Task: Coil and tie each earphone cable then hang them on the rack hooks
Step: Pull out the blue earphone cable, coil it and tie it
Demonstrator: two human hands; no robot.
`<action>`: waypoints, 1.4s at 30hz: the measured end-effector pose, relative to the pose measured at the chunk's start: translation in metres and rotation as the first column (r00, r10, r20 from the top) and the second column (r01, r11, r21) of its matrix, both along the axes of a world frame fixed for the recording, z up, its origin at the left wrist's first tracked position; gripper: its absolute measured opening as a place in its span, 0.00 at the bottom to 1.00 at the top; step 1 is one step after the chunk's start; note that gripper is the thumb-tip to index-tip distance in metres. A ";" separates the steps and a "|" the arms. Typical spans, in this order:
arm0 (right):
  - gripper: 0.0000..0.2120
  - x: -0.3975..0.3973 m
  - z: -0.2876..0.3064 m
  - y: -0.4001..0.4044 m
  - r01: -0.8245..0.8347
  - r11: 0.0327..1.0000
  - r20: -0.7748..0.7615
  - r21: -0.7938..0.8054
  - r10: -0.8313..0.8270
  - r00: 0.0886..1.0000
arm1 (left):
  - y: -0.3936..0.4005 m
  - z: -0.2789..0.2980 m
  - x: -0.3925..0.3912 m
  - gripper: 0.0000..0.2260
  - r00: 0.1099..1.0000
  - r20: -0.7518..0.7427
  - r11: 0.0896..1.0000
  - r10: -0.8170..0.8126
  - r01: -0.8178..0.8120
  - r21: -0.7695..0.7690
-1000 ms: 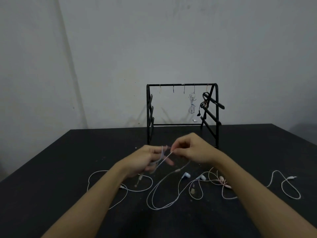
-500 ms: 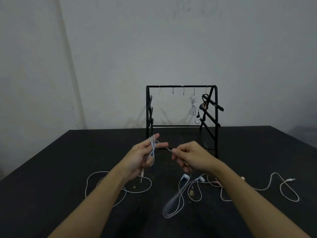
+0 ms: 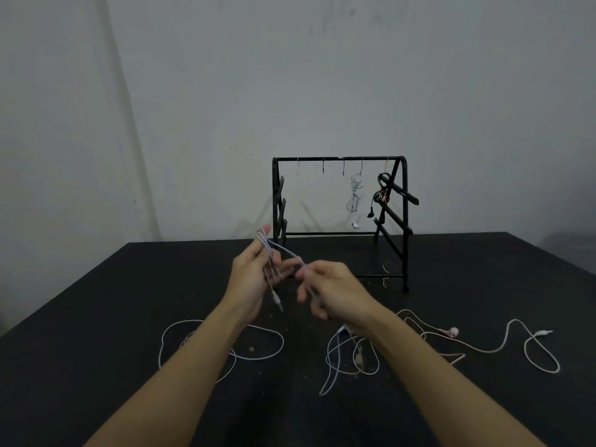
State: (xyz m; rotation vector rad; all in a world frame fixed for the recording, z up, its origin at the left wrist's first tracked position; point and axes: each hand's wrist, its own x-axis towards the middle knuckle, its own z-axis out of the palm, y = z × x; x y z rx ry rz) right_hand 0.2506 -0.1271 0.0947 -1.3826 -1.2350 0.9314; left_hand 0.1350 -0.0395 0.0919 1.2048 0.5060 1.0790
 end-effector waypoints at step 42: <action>0.10 0.017 -0.002 -0.011 -0.162 0.985 0.015 -0.067 0.163 0.986 | -0.010 -0.009 0.007 0.17 0.940 -0.340 0.989 -0.038 0.084 0.121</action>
